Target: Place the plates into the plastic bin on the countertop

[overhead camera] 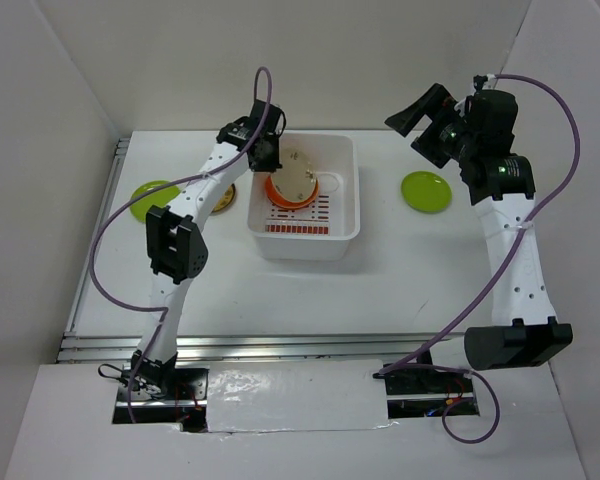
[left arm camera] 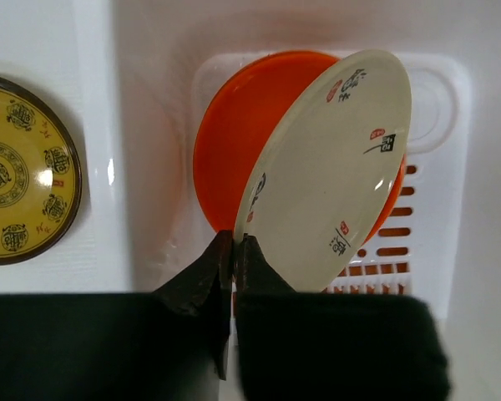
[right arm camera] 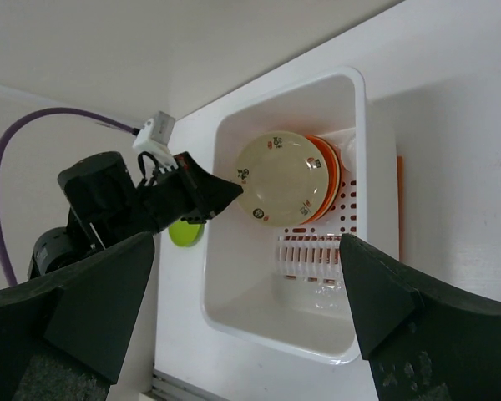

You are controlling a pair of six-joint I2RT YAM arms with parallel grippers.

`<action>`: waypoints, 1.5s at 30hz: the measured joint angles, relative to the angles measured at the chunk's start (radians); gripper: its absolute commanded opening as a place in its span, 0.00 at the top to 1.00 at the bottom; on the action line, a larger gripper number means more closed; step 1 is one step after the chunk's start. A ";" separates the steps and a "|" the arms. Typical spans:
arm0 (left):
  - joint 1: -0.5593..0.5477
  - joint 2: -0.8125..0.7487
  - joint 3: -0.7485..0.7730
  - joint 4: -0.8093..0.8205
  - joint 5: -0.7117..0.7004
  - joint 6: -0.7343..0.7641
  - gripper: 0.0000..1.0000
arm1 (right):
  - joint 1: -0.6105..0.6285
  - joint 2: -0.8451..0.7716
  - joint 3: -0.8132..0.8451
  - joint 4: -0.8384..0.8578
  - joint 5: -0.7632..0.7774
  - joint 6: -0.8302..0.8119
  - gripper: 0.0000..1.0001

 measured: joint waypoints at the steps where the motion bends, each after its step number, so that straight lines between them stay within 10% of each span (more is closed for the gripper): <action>1: -0.001 0.011 0.000 -0.007 -0.001 0.003 0.78 | -0.002 -0.001 -0.004 -0.001 -0.002 -0.001 0.00; 3: -0.001 0.025 0.000 -0.019 -0.002 0.003 0.59 | -0.005 -0.001 -0.010 -0.002 -0.006 -0.004 0.00; 6: 0.000 0.027 0.008 -0.028 0.004 -0.008 0.01 | -0.005 -0.001 -0.015 -0.002 -0.013 -0.008 0.00; 18: 0.039 -0.282 -0.031 0.013 -0.034 -0.064 0.01 | -0.004 0.005 -0.022 -0.001 -0.018 -0.015 0.00; 26: 0.549 -0.676 -0.588 0.181 -0.008 -0.352 0.01 | 0.001 0.005 -0.092 0.047 -0.067 -0.015 0.00; 35: 0.873 -0.516 -1.049 0.452 0.266 -0.510 0.01 | 0.003 -0.014 -0.256 0.205 -0.351 -0.018 0.00; 45: 0.873 -0.290 -0.979 0.621 0.386 -0.574 0.14 | 0.001 -0.023 -0.359 0.443 -0.632 0.055 0.00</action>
